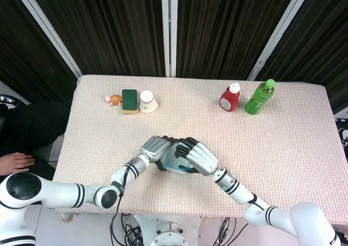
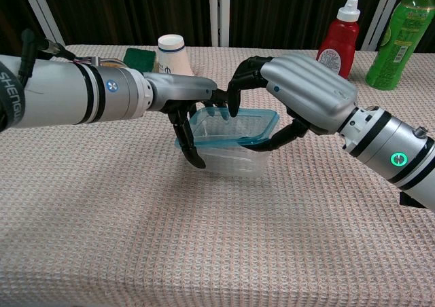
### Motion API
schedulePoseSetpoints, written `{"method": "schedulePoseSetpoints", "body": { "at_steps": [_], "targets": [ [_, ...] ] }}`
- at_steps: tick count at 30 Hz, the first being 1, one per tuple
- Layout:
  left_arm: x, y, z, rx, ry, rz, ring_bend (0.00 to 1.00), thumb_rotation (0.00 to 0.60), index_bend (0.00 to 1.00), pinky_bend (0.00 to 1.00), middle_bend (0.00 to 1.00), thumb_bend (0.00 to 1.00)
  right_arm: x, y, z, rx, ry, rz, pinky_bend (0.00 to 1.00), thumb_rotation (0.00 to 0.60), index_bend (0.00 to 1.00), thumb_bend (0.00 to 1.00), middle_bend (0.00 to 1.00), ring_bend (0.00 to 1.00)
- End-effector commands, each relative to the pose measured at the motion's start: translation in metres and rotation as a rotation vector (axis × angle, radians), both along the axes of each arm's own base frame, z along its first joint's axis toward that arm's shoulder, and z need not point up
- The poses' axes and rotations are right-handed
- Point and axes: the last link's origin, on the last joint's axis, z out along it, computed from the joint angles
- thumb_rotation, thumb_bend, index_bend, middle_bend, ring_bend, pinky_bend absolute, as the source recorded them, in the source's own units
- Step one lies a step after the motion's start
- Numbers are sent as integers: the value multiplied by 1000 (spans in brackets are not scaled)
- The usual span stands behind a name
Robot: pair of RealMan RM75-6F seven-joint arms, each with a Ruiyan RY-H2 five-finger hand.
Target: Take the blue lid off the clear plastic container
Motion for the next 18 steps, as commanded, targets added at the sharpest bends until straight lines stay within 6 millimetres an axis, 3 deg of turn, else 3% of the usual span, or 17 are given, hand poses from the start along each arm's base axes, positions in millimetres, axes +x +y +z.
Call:
{"method": "schedulePoseSetpoints", "body": {
  "at_steps": [1,6,18],
  "targets": [
    [1,-1,1,-5,-3,-3,69,600,83,201,141,63,1,0,0,-1,1,11,348,600,531,327,436,258],
    [2,-1,4,25,-30,-15,0,600,30,108,57,63,-2,4,-3,-7,13,35,356,600,638,327,455,281],
    [-10,1,18,112,6,-63,0,600,24,87,40,63,-5,-1,1,-95,8,82,363,600,784,383,518,331]
  ]
}}
